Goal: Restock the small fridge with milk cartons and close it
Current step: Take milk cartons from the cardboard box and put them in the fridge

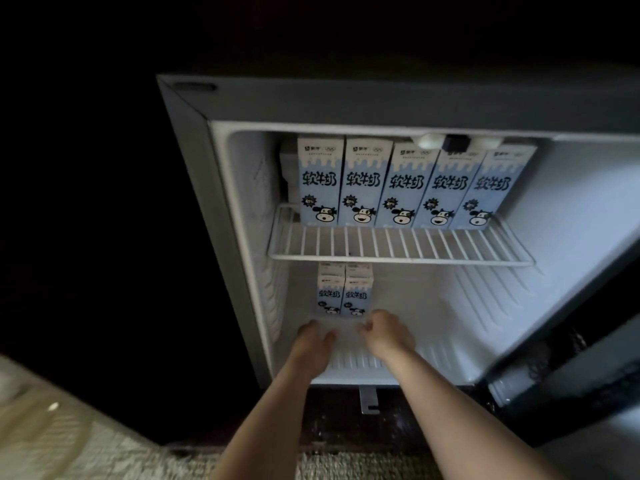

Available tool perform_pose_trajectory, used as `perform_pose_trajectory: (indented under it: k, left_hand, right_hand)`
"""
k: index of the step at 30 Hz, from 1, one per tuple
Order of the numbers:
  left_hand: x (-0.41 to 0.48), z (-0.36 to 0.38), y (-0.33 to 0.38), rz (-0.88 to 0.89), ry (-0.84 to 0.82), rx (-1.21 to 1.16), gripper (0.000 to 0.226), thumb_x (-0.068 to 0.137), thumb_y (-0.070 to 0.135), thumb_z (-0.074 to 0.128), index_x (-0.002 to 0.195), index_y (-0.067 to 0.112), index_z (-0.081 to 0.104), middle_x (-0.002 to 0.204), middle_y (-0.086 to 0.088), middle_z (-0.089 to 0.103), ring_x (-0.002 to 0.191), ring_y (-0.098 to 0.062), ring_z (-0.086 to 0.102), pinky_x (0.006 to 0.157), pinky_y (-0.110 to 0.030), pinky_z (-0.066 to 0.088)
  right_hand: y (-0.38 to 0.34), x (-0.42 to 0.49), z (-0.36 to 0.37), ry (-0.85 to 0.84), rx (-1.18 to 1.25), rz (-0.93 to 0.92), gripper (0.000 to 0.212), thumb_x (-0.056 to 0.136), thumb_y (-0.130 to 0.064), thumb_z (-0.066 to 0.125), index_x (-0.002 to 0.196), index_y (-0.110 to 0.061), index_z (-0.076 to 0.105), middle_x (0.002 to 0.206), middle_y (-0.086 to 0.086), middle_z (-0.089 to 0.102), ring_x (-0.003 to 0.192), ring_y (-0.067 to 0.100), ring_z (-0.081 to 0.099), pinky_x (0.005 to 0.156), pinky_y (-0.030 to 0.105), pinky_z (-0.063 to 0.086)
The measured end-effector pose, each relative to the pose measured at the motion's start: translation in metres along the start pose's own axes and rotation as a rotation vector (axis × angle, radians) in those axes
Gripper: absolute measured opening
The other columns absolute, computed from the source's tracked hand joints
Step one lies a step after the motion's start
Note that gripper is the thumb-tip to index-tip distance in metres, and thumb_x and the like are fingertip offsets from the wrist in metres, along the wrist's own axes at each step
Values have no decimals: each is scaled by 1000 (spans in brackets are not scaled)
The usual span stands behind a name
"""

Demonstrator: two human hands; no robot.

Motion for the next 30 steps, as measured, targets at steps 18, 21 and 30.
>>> perform_pose_trajectory:
  k: [18, 21, 30]
  left_hand:
    - [-194, -149, 37, 86, -59, 584, 45, 101, 33, 34, 132, 5, 49, 137, -13, 49, 123, -28, 49, 95, -31, 39]
    - [-234, -193, 44, 118, -4, 658, 46, 101, 34, 32, 133, 4, 48, 135, -13, 50, 121, -29, 50, 95, -31, 39]
    - [-362, -291, -17, 29, 228, 698, 37, 98, 35, 41, 121, 11, 57, 118, -10, 62, 106, -27, 60, 85, -30, 47]
  right_hand:
    - [-138, -186, -75, -132, -325, -435, 20, 91, -28, 55, 84, -13, 65, 90, 9, 67, 74, 22, 59, 66, 30, 44]
    - [-177, -227, -91, -153, -369, -546, 21, 91, -31, 58, 92, -12, 65, 99, 10, 64, 85, 25, 61, 67, 32, 45]
    - [-297, -361, -88, -38, -516, -868, 18, 91, -44, 55, 91, -27, 62, 104, -1, 61, 99, 23, 58, 81, 35, 46]
Point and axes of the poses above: each hand's wrist, its own x-axis towards the middle knuckle, its own z-axis out of the palm, y = z × x, the point moved 8 cm from there along x, towards the middle knuckle
